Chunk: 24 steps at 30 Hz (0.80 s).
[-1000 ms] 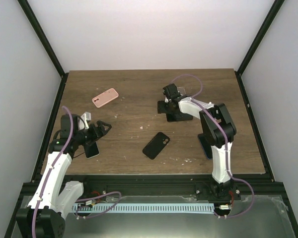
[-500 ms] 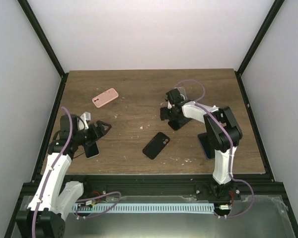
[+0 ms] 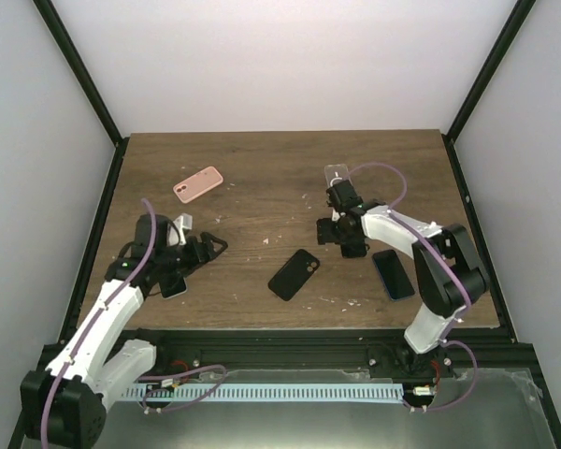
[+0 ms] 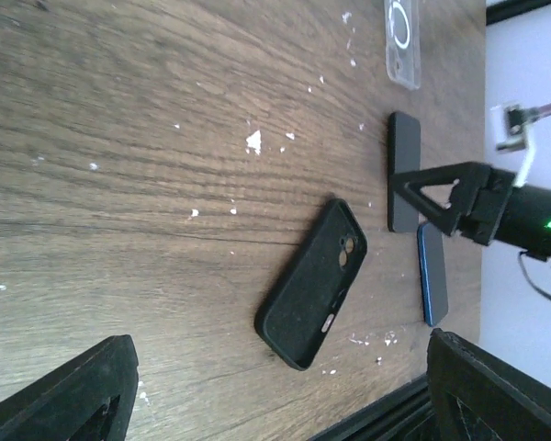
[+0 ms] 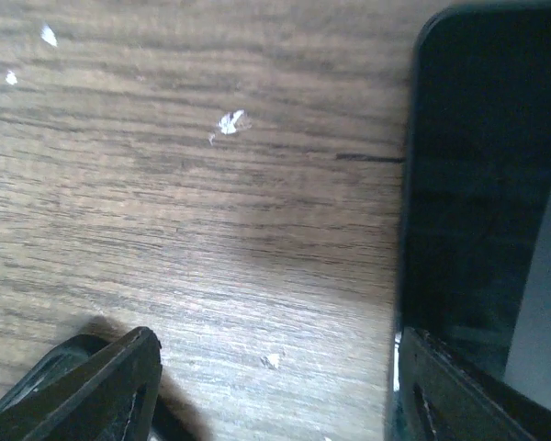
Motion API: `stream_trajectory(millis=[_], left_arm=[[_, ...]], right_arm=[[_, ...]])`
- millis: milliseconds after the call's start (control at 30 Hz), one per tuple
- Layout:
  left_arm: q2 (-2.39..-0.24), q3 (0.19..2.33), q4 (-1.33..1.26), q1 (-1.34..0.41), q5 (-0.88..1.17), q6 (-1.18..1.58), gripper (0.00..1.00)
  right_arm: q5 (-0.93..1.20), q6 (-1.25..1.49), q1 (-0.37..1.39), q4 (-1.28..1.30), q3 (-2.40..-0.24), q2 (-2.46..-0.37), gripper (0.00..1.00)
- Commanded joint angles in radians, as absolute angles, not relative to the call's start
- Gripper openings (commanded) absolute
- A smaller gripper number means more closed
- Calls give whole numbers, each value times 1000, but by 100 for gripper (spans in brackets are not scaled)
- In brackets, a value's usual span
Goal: Put the phone into the phone case
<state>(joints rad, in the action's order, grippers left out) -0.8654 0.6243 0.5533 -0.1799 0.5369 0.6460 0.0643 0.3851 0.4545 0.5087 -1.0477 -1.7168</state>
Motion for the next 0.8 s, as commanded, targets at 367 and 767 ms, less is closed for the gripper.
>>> stream_trajectory(millis=[367, 767], left_arm=[[-1102, 593, 232, -370, 567, 683, 84], [-1345, 601, 43, -477, 573, 712, 79]], right_arm=[[-178, 295, 392, 558, -1118, -1701, 100], [-101, 218, 344, 532, -1138, -1804, 96]])
